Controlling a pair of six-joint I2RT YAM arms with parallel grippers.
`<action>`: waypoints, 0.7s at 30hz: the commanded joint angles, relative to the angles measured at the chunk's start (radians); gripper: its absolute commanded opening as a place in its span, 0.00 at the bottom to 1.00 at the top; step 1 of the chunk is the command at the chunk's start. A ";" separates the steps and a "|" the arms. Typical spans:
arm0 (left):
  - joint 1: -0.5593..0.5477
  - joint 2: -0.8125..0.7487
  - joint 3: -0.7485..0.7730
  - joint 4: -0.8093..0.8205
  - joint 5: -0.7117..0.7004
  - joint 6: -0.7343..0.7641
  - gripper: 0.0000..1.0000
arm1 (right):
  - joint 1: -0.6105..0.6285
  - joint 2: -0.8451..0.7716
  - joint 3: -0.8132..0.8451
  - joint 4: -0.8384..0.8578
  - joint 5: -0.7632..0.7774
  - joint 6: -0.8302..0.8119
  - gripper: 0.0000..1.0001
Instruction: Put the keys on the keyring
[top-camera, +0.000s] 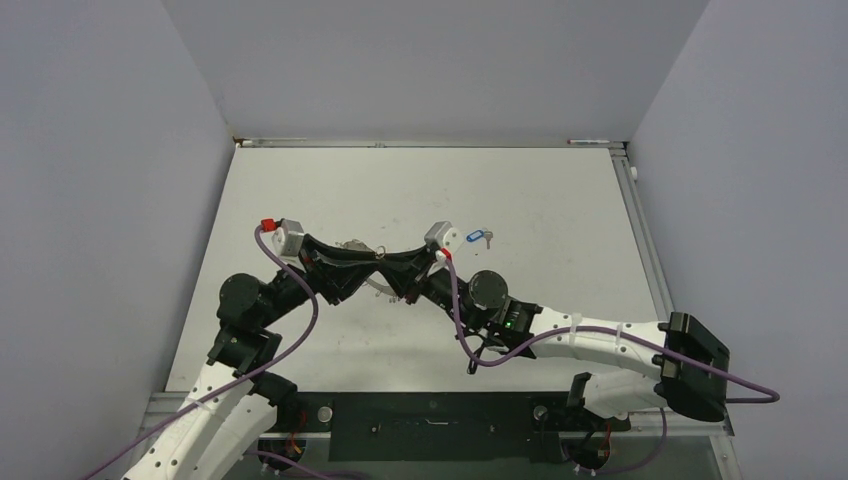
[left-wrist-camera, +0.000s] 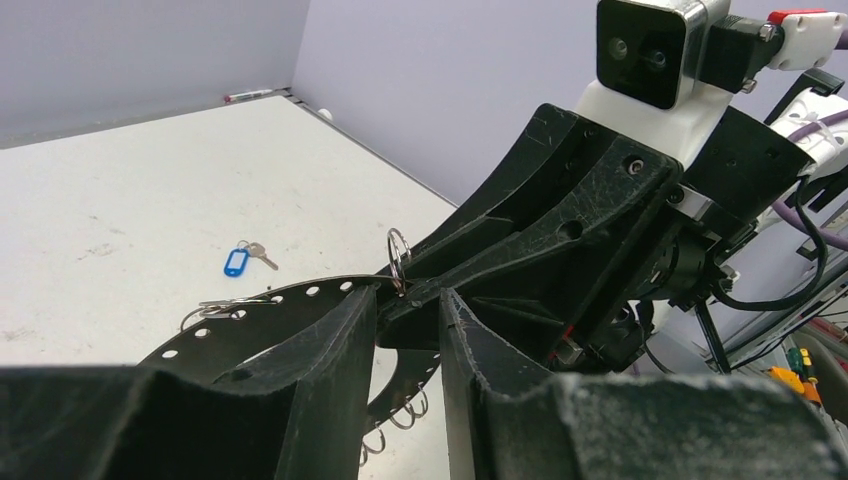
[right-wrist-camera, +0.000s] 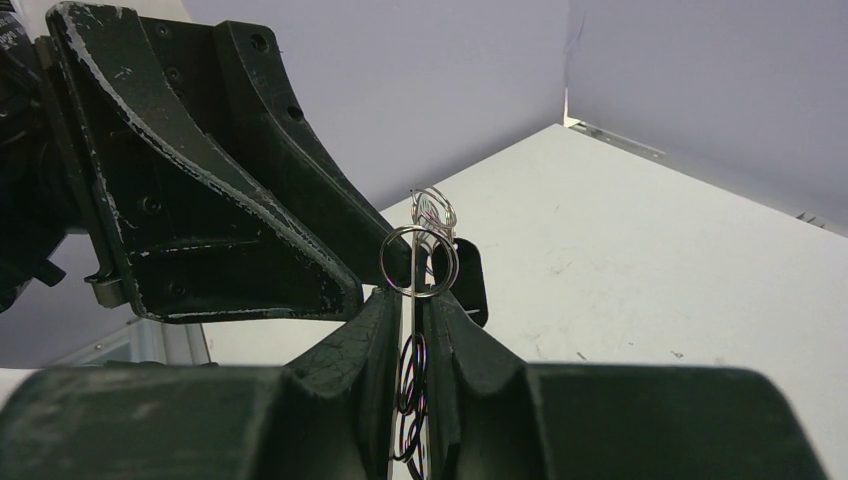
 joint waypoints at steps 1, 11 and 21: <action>-0.006 0.001 0.018 0.003 -0.019 0.016 0.26 | 0.028 0.012 0.055 0.050 -0.002 -0.012 0.05; -0.006 0.007 0.039 -0.057 -0.058 0.034 0.22 | 0.080 0.027 0.075 0.026 0.040 -0.065 0.05; -0.004 0.011 0.070 -0.147 -0.135 0.071 0.16 | 0.139 0.057 0.130 -0.054 0.158 -0.115 0.05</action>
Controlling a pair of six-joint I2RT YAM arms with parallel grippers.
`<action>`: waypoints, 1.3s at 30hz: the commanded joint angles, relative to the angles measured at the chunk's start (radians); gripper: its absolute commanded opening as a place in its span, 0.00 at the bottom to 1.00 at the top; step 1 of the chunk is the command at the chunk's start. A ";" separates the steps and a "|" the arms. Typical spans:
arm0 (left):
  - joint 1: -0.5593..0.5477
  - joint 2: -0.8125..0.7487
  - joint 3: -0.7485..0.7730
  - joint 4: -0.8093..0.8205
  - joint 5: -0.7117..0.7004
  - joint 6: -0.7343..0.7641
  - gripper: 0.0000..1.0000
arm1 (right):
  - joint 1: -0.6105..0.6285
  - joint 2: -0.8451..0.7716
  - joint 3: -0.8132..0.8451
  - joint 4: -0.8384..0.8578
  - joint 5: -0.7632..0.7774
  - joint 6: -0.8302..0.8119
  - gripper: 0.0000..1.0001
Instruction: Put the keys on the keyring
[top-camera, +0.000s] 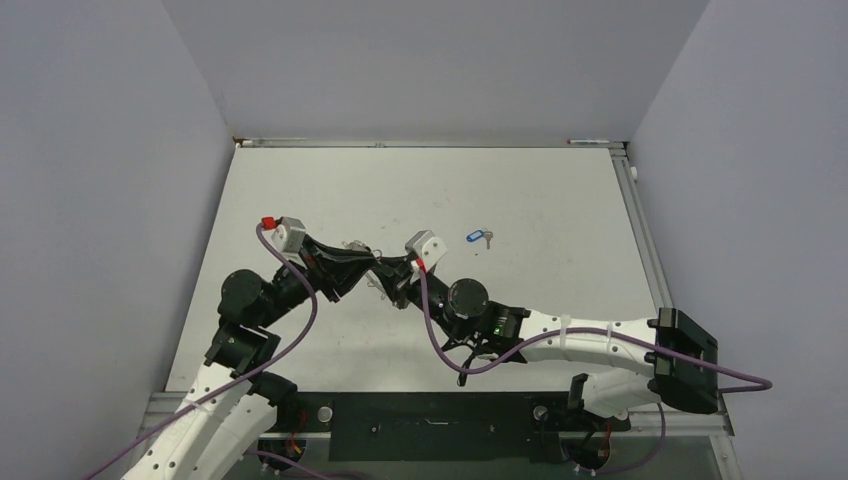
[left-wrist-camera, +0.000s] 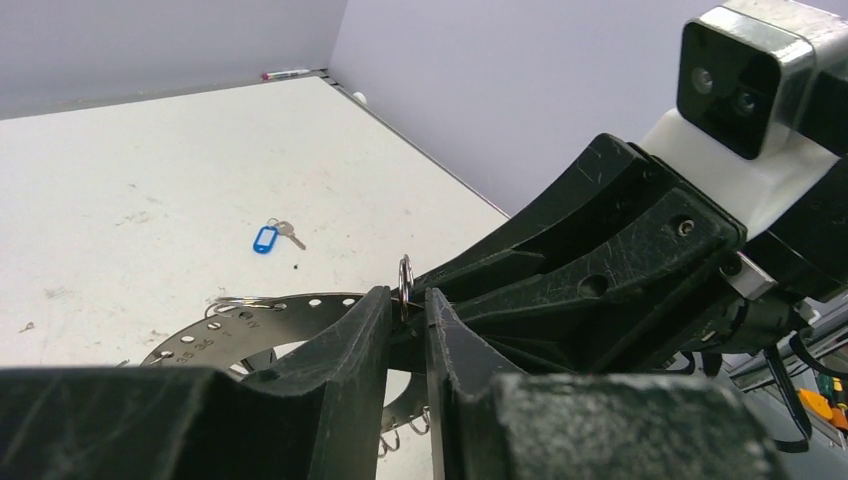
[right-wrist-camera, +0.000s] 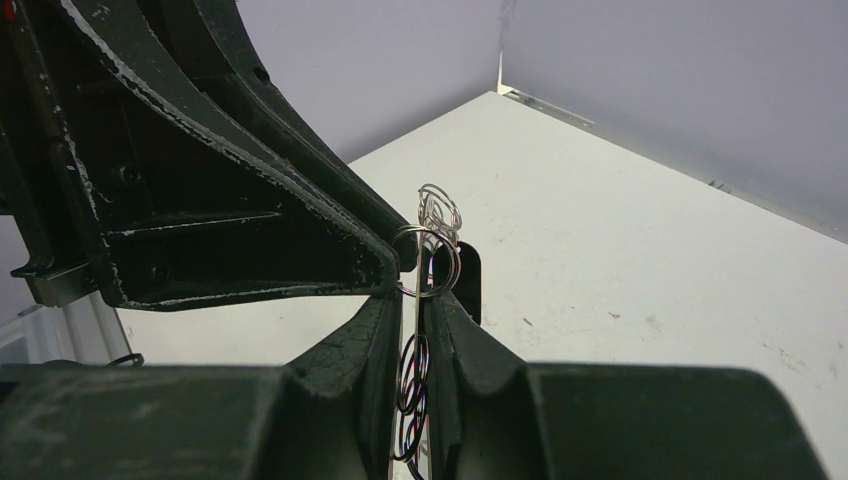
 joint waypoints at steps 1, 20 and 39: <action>-0.004 0.014 0.053 -0.056 -0.077 0.044 0.16 | 0.054 0.005 0.074 0.031 -0.037 -0.010 0.05; 0.005 0.012 0.071 -0.107 -0.054 0.105 0.00 | 0.064 0.016 0.094 -0.035 -0.089 -0.021 0.23; 0.019 -0.001 0.068 -0.114 -0.095 0.117 0.00 | 0.012 -0.007 -0.014 -0.052 -0.011 -0.011 0.54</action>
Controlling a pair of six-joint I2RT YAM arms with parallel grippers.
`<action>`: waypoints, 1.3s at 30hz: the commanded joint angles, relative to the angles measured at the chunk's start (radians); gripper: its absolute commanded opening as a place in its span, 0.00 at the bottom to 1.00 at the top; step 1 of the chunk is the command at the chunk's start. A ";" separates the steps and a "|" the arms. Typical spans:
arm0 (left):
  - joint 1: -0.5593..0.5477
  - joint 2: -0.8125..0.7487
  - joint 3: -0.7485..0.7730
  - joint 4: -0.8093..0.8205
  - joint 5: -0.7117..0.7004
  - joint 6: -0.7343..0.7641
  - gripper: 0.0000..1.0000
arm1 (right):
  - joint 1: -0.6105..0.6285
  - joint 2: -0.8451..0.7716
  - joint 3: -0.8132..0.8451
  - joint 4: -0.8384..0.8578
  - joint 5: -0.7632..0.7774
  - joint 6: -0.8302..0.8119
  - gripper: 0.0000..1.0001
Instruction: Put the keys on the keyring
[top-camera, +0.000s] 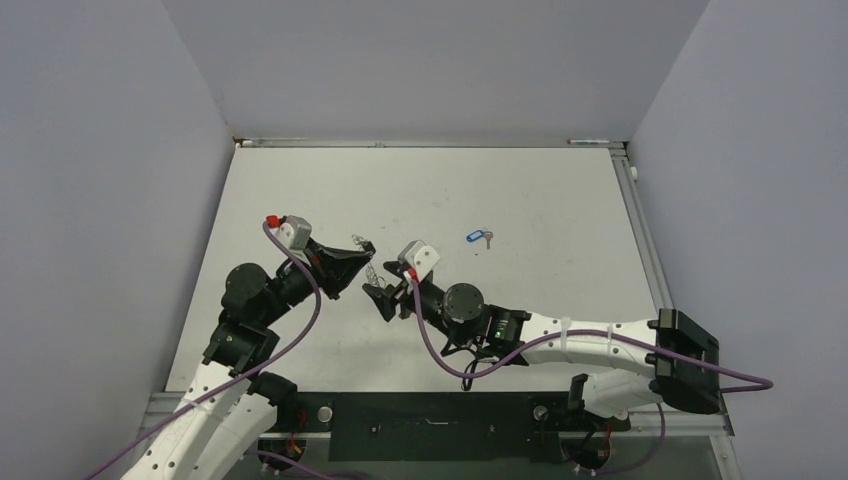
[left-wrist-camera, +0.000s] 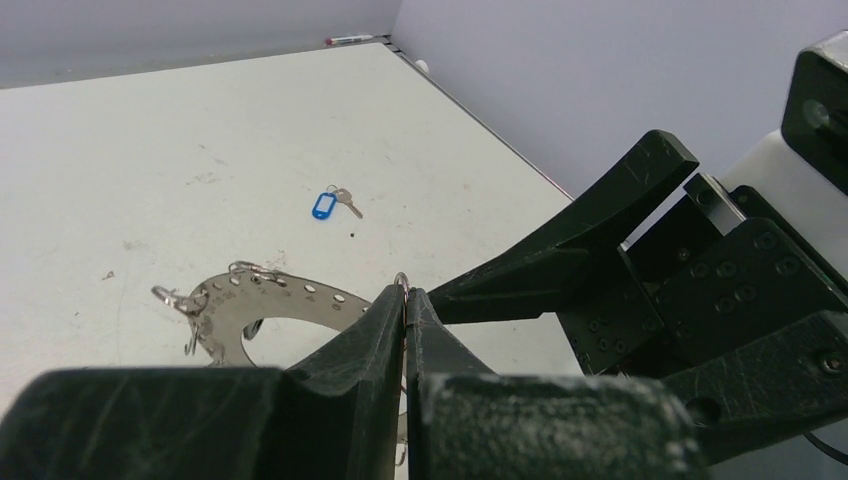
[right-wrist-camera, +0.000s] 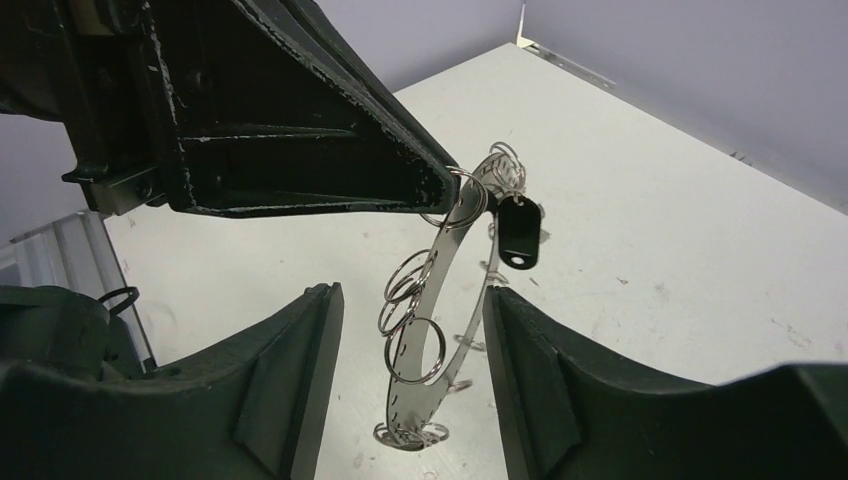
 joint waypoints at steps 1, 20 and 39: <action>0.008 -0.007 0.033 0.032 -0.020 0.012 0.00 | -0.003 0.003 0.002 0.037 0.018 0.007 0.53; 0.008 0.000 0.048 0.013 0.018 0.008 0.00 | -0.005 0.037 0.031 0.000 0.090 -0.137 0.05; 0.008 0.036 0.062 -0.020 0.044 0.021 0.00 | -0.003 -0.016 0.054 -0.040 0.110 -0.262 0.05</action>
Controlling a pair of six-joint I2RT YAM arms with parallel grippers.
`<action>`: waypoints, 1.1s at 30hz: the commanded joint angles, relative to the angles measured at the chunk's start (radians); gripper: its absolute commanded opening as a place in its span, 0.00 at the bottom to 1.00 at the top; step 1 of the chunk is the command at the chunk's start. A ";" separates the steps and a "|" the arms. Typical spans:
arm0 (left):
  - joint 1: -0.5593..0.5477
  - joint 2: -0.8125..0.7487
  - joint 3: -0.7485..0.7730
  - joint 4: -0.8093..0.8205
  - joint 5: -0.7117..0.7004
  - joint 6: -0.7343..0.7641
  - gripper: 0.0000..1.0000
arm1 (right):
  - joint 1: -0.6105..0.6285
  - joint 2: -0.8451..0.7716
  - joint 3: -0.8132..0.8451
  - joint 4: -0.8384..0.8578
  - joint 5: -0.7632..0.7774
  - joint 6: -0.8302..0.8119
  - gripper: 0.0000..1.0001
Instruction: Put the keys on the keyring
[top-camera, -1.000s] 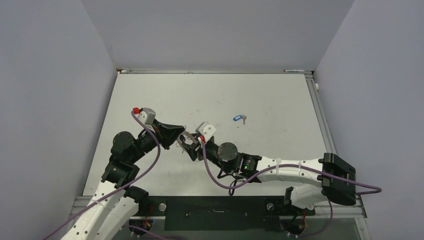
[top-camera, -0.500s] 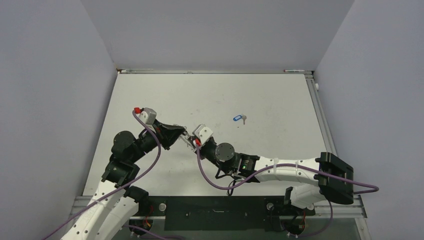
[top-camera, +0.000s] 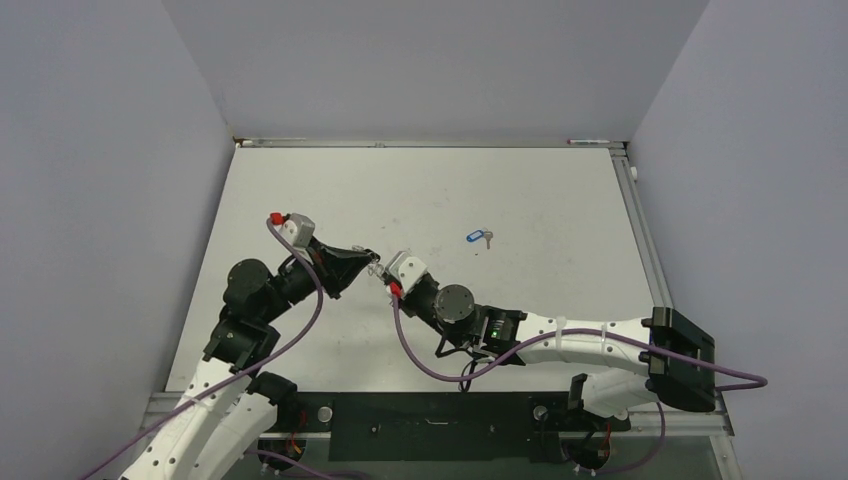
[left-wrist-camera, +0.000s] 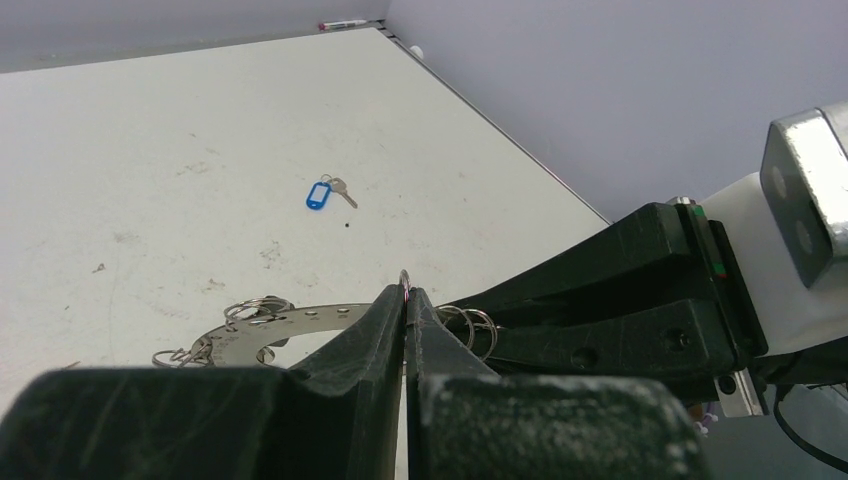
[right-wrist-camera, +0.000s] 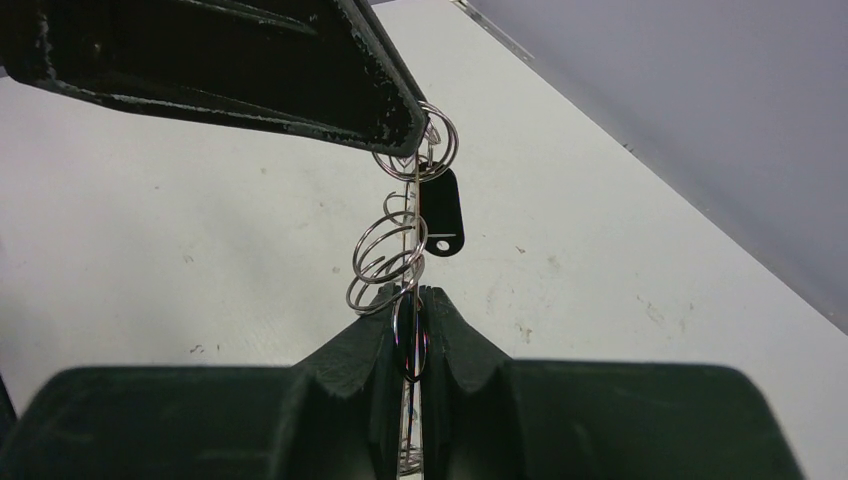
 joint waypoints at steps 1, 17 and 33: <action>0.004 0.015 0.048 -0.003 0.031 0.017 0.00 | -0.001 -0.038 0.053 0.023 0.030 -0.041 0.05; 0.002 0.115 0.112 -0.136 0.056 0.042 0.00 | -0.002 -0.017 0.083 -0.105 0.041 -0.064 0.13; -0.057 0.208 0.193 -0.315 -0.021 0.113 0.00 | -0.206 -0.236 -0.074 -0.131 -0.372 0.096 0.48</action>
